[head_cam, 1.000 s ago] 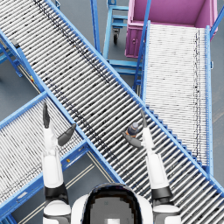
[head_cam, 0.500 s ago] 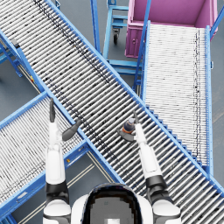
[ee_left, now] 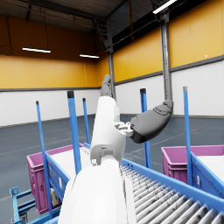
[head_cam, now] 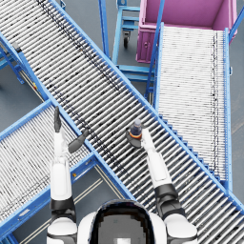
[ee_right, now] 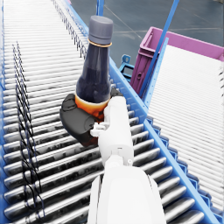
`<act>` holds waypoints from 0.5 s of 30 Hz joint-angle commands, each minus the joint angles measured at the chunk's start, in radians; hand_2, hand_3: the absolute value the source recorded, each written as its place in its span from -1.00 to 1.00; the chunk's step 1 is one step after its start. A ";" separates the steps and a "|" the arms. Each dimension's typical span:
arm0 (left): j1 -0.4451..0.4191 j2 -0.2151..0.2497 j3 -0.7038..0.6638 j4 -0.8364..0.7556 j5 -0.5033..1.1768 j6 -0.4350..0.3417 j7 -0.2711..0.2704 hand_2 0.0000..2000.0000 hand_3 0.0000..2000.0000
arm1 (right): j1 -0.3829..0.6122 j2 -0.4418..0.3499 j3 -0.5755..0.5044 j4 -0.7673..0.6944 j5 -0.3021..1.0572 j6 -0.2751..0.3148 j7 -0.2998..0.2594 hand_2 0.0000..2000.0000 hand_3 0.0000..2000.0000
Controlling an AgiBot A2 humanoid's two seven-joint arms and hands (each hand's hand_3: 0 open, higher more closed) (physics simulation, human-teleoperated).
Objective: Pick up the oil and place it on the left assembly line, put the cola on the right, and keep Sprite still
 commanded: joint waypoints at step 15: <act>0.002 0.010 -0.018 -0.071 0.000 0.000 0.000 -1.00 -1.00 | 0.248 0.074 -0.571 0.205 -0.002 0.163 -0.016 1.00 1.00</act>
